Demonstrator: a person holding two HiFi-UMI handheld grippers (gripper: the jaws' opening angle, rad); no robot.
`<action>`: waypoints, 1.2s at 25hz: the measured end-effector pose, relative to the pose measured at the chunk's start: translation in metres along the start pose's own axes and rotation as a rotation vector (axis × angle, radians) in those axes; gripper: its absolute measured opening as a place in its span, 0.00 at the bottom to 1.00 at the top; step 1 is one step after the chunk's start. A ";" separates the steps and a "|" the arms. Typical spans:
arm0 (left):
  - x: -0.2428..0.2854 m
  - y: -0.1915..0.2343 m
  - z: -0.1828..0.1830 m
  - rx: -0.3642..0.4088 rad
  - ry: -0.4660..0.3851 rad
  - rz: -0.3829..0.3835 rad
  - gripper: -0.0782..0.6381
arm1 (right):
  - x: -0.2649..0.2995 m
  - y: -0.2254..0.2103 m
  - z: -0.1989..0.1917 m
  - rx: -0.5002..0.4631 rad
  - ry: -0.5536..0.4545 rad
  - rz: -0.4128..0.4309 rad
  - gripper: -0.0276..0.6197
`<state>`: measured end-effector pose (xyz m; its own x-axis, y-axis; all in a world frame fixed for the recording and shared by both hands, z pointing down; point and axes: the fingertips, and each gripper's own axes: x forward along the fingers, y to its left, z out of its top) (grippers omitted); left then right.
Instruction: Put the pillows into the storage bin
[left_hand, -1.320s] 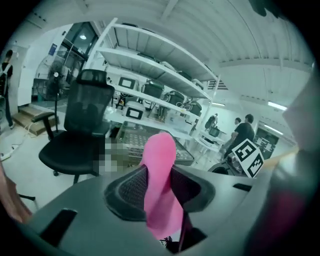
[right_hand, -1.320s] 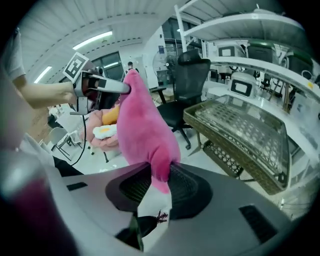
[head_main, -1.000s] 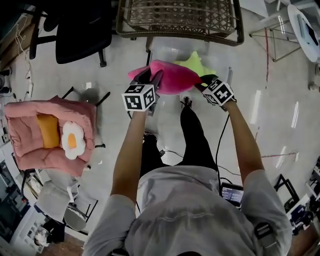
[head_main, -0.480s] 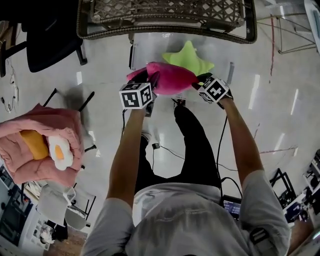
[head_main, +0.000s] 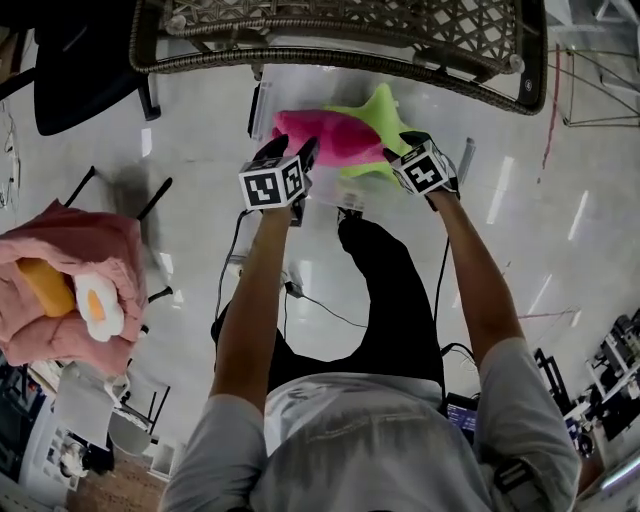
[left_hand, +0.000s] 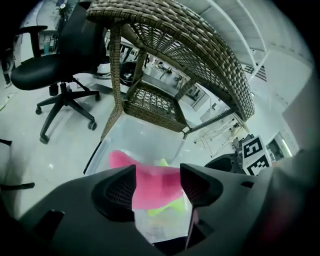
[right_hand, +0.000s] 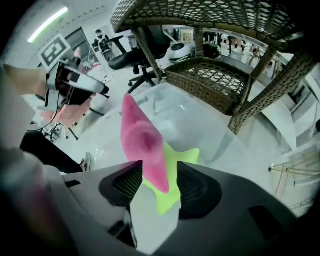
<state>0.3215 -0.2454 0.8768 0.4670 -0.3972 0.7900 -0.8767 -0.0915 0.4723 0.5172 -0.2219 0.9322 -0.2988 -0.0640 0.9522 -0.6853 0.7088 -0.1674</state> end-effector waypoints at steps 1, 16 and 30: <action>-0.002 0.001 0.001 -0.002 -0.007 0.005 0.52 | -0.002 -0.003 0.004 0.014 -0.014 -0.003 0.40; -0.210 0.034 0.020 -0.154 -0.205 0.109 0.51 | -0.145 0.092 0.105 -0.126 -0.092 0.025 0.45; -0.565 0.192 0.001 -0.268 -0.575 0.418 0.51 | -0.265 0.366 0.379 -0.461 -0.404 0.148 0.48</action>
<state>-0.1111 -0.0391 0.5204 -0.0958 -0.7705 0.6302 -0.8750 0.3671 0.3157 0.0940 -0.2120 0.5221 -0.6574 -0.1387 0.7407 -0.2877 0.9546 -0.0766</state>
